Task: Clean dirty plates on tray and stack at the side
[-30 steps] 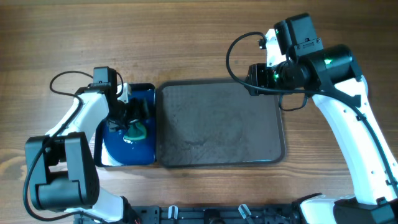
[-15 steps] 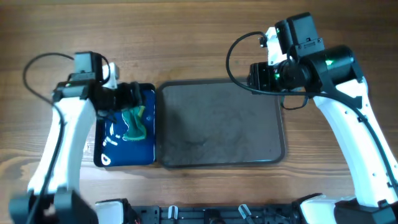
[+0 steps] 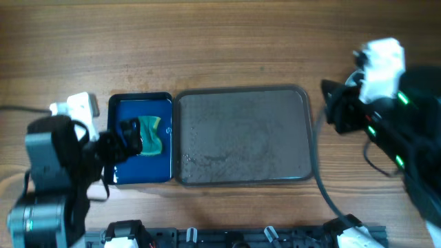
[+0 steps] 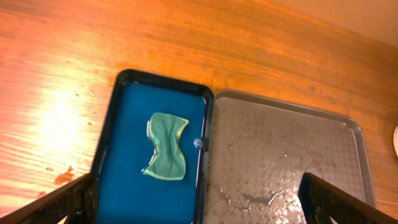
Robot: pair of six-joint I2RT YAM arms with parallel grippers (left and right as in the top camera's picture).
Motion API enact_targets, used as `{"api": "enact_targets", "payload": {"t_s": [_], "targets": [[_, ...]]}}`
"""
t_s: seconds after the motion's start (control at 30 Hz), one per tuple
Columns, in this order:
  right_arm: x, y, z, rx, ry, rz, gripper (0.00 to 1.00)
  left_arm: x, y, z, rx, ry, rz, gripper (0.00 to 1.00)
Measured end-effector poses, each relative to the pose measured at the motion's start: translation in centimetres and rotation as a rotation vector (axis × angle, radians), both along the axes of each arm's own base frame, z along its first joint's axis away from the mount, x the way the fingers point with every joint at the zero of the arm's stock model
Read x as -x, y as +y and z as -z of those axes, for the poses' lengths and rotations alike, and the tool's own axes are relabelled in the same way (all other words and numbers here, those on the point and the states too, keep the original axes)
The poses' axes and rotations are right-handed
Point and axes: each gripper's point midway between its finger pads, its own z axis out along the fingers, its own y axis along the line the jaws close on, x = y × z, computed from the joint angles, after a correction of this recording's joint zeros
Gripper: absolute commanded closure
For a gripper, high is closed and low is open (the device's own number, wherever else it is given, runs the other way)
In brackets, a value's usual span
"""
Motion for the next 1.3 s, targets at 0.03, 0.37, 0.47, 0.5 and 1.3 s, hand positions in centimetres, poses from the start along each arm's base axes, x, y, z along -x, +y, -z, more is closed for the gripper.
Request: {"api": "enact_targets", "payload": {"t_s": [0.03,0.37,0.47,0.5,1.3], "targets": [[1.0,-0.4,-0.8,-0.003,-0.032,0.001,0.38,1.1,0.0,-0.4,-0.006,-0.017,-0.005,0.0],[8.1,-3.5,-2.5,0.007,-0.134,0.02,0.0,6.8,-0.1,-1.3,-0.006,-0.09,-0.029,0.0],[9.0,-4.3,-1.3,0.038,-0.09,0.044,0.0,7.5,-0.1,-1.7,-0.001,-0.119,-0.039,0.0],[9.0,-4.4,-1.2,0.042,-0.086,0.048,0.0,7.7,-0.1,-1.8,0.001,-0.128,-0.042,0.0],[9.0,-4.7,-1.1,0.051,-0.084,0.06,0.0,7.9,-0.1,-1.8,0.006,-0.132,-0.046,0.0]]}}
